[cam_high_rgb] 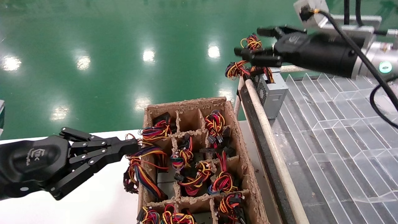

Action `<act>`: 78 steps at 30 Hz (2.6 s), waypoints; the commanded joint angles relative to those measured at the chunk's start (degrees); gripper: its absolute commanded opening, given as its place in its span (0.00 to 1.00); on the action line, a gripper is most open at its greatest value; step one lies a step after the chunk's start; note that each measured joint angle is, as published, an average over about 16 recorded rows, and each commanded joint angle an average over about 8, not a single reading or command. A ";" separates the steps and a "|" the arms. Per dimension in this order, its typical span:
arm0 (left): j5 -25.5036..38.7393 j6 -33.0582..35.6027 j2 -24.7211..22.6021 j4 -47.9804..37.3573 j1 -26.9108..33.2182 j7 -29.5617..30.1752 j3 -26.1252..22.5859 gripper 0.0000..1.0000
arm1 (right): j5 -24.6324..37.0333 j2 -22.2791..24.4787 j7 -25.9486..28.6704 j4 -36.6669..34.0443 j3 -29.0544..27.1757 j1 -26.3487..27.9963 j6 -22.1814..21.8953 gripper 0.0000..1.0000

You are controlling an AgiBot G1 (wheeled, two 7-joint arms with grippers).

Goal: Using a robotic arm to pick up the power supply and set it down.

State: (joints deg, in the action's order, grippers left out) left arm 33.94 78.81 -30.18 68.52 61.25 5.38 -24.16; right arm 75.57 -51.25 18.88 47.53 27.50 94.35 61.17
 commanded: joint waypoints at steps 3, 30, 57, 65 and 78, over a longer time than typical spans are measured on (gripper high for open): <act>0.00 0.00 0.00 0.00 0.00 0.00 0.00 0.15 | -2.87 1.38 -0.69 2.22 -0.98 -2.79 2.09 1.00; 0.00 0.00 0.00 0.00 0.00 0.00 0.00 1.00 | -22.58 10.88 -5.45 17.45 -7.69 -21.97 16.43 1.00; -0.01 -0.01 0.01 -0.01 -0.01 0.00 0.00 1.00 | -34.71 16.67 -8.33 26.71 -11.86 -33.67 25.15 1.00; -0.01 -0.01 0.01 -0.01 -0.01 0.00 0.00 1.00 | -34.14 16.43 -8.22 26.33 -11.65 -33.19 24.80 1.00; -0.01 -0.01 0.01 -0.01 -0.01 0.00 0.00 1.00 | -33.73 16.26 -8.16 26.06 -11.51 -32.84 24.54 1.00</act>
State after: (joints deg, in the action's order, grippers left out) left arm 33.93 78.80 -30.17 68.51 61.23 5.37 -24.15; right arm 41.82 -34.99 10.73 73.59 15.98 61.50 85.71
